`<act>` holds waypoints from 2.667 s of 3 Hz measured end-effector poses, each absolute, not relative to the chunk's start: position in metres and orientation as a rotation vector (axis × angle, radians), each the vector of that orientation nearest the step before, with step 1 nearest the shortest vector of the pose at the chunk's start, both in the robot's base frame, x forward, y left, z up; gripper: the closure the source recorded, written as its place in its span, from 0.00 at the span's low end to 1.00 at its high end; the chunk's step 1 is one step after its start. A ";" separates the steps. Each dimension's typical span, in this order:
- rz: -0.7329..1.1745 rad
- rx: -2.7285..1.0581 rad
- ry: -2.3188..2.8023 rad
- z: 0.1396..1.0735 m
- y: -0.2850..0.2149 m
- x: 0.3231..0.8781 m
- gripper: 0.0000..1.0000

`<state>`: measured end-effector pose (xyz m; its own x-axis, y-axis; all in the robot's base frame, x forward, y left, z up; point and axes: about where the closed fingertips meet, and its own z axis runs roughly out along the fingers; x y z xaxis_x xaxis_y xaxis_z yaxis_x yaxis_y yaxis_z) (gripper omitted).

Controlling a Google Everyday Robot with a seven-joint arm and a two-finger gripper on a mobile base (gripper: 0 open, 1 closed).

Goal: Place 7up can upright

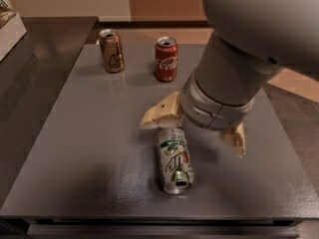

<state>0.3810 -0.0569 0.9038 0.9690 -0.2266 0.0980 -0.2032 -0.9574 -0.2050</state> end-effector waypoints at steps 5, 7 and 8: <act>-0.229 -3.087 -0.310 0.847 -0.043 0.369 0.00; -0.251 -3.149 -0.166 0.845 -0.045 0.373 0.41; -0.245 -3.170 -0.118 0.847 -0.044 0.373 0.65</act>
Offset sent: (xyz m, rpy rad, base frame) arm -0.0213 0.0085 -0.0524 -0.1728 -0.0206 0.6054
